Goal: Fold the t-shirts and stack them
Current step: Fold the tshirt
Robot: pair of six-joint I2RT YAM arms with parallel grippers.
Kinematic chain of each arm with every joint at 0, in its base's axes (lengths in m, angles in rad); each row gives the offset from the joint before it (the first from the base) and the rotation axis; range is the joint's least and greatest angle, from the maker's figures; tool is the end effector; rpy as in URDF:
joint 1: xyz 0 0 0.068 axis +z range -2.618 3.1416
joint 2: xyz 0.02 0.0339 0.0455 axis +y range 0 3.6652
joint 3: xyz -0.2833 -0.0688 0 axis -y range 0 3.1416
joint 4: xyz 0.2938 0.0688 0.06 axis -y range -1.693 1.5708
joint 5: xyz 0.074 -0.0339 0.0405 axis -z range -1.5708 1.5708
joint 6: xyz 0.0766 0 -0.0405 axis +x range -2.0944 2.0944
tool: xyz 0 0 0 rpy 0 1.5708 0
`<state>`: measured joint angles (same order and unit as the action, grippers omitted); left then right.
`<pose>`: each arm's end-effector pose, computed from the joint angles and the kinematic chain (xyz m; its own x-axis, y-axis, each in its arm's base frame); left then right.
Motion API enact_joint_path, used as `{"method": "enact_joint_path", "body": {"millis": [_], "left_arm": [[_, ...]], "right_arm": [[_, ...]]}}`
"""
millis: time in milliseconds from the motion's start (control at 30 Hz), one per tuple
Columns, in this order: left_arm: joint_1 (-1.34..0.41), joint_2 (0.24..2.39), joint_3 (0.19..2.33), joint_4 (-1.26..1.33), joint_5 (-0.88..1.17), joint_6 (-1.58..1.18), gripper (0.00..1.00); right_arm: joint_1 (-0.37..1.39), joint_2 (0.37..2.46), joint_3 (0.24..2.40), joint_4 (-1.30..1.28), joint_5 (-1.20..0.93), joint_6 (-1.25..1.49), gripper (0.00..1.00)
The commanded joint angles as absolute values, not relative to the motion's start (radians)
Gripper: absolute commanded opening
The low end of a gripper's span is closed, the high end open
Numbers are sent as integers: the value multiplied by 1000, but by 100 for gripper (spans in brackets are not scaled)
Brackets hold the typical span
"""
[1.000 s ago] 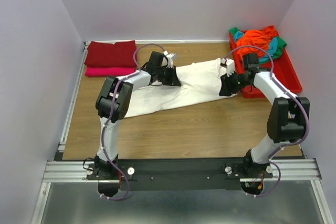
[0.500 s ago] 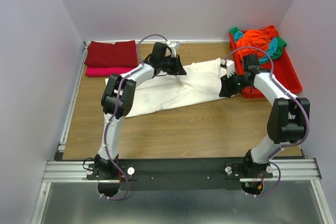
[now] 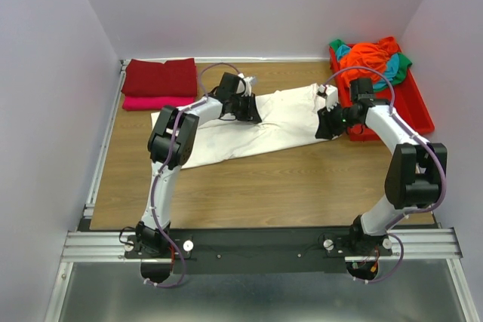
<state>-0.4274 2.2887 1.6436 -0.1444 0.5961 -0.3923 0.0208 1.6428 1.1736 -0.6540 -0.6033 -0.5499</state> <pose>0.5045 -0.2770 0.1006 -0.8657 0.0467 -0.4983 0.4024 0.6570 -0.6376 0.3879 0.0515 0.1932 -0.6312 -0.4436 -0.6363 -0.6949 0.6878 0.2099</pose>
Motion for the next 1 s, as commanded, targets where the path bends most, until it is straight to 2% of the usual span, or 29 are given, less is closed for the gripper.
{"method": "enact_joint_path", "body": {"millis": [0, 167, 200, 367, 467, 667, 800, 900, 933, 967], "left_arm": [[-430, 2250, 1623, -192, 552, -345, 23], [-425, 2221, 1631, -196, 531, -321, 26], [-416, 2189, 1637, -187, 525, -316, 30], [-382, 2047, 1686, -190, 488, -290, 39], [-373, 1906, 1686, -221, 339, -215, 48], [-373, 1522, 1424, -150, -71, -19, 54], [-370, 1205, 1125, -54, -308, 47, 68], [-365, 997, 948, -19, -394, 52, 75], [-364, 947, 910, -11, -443, 48, 81], [-362, 899, 875, -9, -455, 43, 81]], "right_arm": [[25, 1608, 1155, -643, -592, -551, 46], [28, 1618, 1158, -644, -591, -561, 45], [29, 1621, 1164, -646, -591, -563, 45], [86, 1631, 1190, -647, -568, -620, 46], [127, 1658, 1232, -646, -548, -656, 47], [196, 1782, 1390, -611, -421, -627, 50], [307, 1876, 1431, -604, -309, -653, 47], [438, 1888, 1414, -575, -239, -686, 46], [506, 1890, 1413, -572, -232, -707, 46], [537, 1890, 1413, -568, -233, -718, 47]]}}
